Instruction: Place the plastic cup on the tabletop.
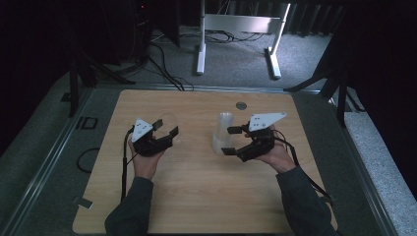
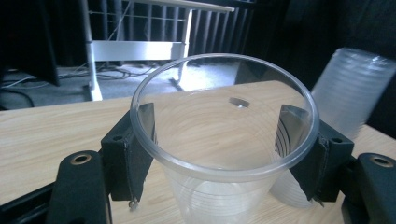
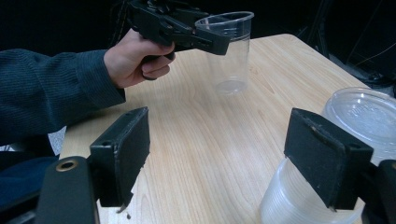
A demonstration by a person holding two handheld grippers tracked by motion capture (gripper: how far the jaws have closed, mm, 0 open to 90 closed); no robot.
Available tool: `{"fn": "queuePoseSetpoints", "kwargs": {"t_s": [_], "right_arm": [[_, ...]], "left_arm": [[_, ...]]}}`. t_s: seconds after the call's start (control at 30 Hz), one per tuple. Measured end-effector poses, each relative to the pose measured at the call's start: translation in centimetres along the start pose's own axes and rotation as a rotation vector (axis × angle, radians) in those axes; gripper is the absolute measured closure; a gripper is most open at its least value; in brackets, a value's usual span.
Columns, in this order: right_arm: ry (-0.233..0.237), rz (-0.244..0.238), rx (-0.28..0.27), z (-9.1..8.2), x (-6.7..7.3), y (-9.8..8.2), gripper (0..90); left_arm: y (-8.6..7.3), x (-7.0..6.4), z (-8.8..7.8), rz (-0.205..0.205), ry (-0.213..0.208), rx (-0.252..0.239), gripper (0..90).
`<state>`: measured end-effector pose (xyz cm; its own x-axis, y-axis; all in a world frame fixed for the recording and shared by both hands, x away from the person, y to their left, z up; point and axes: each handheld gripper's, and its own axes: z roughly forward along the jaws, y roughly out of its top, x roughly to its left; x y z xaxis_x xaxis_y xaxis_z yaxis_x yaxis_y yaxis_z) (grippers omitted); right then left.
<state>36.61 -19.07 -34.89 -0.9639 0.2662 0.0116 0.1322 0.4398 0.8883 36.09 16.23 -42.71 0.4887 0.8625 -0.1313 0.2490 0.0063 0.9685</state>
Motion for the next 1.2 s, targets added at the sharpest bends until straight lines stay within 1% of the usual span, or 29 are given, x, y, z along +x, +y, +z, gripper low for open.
{"fn": "queuePoseSetpoints", "kwargs": {"t_s": [0.03,0.1,0.2,0.23,0.37,0.43,0.6,0.73,0.83,0.97,1.2], "right_arm": [[0.0,0.0,0.0,0.0,0.0,0.0,22.1],[0.0,0.0,-0.001,0.0,0.0,0.0,22.1],[0.0,0.0,-0.002,0.0,0.0,0.0,22.1],[0.001,0.001,-0.003,0.0,0.0,0.0,22.1],[0.001,0.0,-0.003,0.0,0.0,0.0,22.1],[0.001,0.0,-0.004,0.0,0.0,0.0,22.1],[-0.002,0.0,-0.006,-0.1,0.0,0.0,22.1],[0.0,0.0,-0.007,-0.1,0.0,0.1,22.1],[-0.003,0.0,-0.009,-0.1,0.0,0.1,22.3],[-0.004,0.0,-0.014,-0.2,0.0,0.1,22.5],[-0.003,0.001,-0.013,-0.2,0.0,0.1,22.5]], "left_arm": [[0.0,0.0,0.0,0.0,0.0,0.0,29.7],[-0.4,0.3,0.1,-0.001,0.02,0.013,29.7],[-0.7,0.5,0.2,-0.003,0.03,0.018,29.7],[-0.9,0.7,0.3,-0.004,0.042,0.023,29.7],[-1.3,1.0,0.4,-0.006,0.06,0.033,29.7],[-1.6,1.3,0.5,-0.004,0.078,0.044,29.7],[-1.9,1.5,0.7,0.002,0.097,0.059,29.7],[-2.3,2.0,0.9,-0.005,0.118,0.071,29.7],[-2.5,2.2,1.1,-0.011,0.127,0.079,29.5],[-2.8,2.3,1.5,-0.004,0.137,0.095,29.5],[-3.1,2.4,1.8,0.004,0.148,0.1,29.4]]}}
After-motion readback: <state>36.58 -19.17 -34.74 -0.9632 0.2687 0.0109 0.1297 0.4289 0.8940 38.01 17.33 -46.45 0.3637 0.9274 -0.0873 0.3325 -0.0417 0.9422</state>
